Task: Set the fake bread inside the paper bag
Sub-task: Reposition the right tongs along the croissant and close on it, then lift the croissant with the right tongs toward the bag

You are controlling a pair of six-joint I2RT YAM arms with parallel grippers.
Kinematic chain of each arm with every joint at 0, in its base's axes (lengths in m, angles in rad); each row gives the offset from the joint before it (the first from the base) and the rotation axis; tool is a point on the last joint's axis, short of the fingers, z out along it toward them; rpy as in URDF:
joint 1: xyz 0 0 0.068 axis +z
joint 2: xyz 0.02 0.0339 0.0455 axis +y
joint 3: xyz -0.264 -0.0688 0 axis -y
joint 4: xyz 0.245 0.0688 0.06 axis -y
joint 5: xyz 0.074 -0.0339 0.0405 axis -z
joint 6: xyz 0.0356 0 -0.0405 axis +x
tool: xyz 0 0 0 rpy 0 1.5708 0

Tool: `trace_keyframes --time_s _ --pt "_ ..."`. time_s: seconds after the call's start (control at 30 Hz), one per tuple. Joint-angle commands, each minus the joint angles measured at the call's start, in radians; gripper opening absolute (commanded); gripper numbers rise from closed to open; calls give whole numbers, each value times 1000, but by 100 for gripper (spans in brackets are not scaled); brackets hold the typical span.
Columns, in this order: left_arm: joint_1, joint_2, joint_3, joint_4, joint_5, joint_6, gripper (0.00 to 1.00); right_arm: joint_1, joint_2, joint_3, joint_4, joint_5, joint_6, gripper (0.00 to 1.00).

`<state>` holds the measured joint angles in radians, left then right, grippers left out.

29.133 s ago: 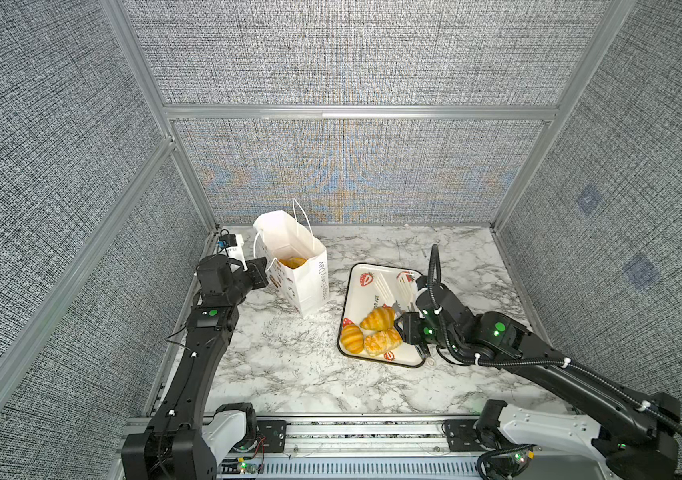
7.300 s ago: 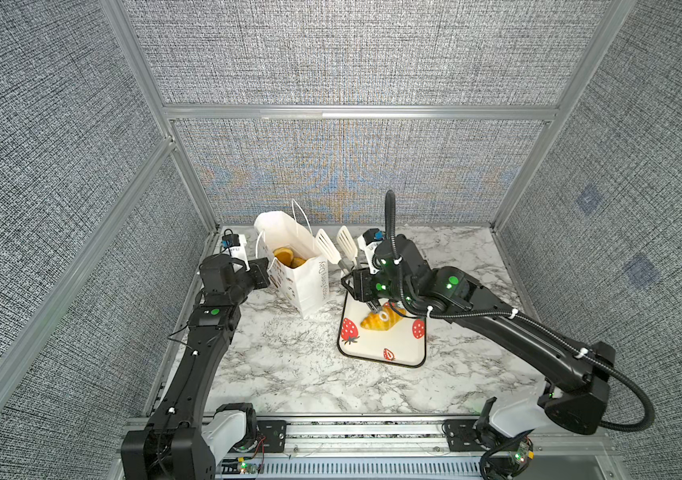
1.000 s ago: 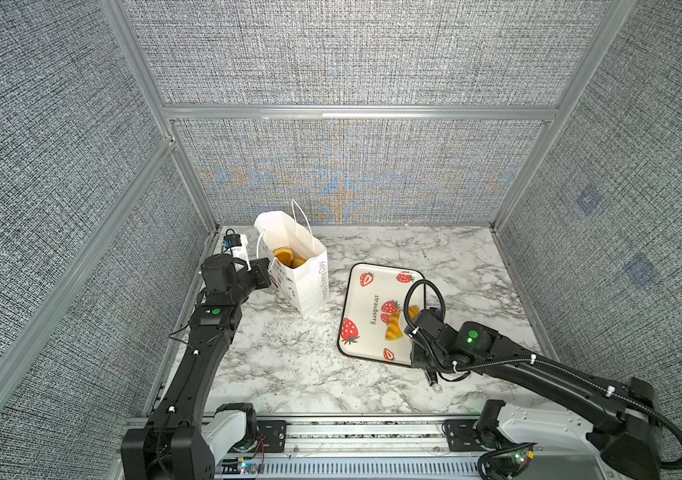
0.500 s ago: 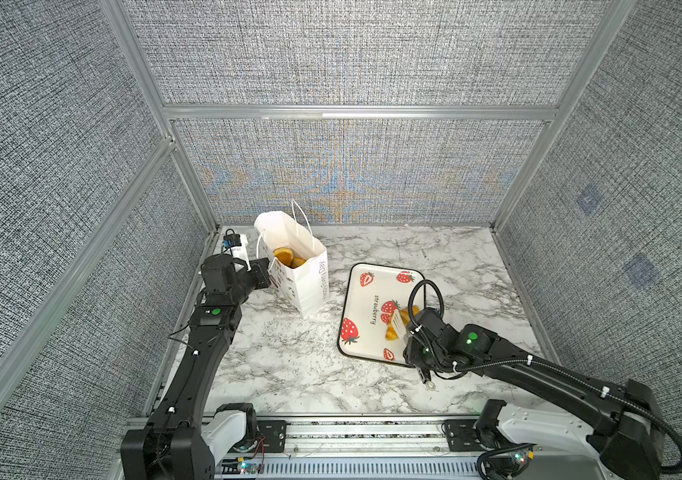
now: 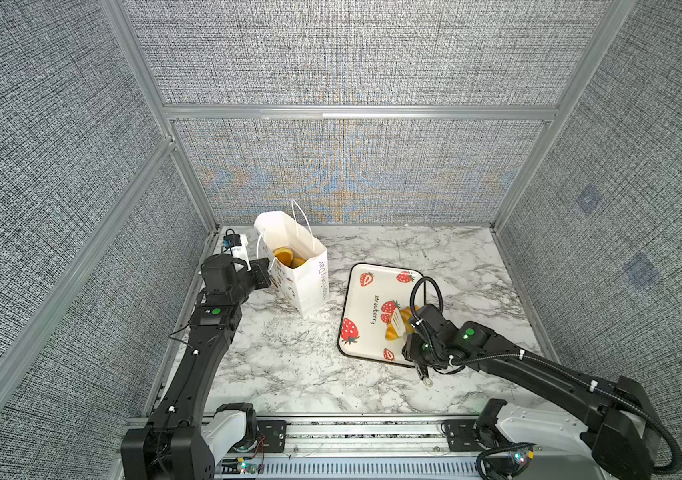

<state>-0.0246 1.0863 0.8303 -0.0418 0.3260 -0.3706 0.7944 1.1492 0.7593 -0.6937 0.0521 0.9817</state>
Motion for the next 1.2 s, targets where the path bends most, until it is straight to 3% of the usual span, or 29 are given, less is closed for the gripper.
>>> trace_keyframes --time_s 0.0,0.4,1.17 --pt "-1 2 2 2 18 5 0 -12 5 -3 41 -12 -26 52" --pt "-1 2 1 0 13 7 0 -43 10 19 39 -26 -80 31" --pt "-1 -1 4 -2 8 12 0 -39 0 217 151 11 -254 29"
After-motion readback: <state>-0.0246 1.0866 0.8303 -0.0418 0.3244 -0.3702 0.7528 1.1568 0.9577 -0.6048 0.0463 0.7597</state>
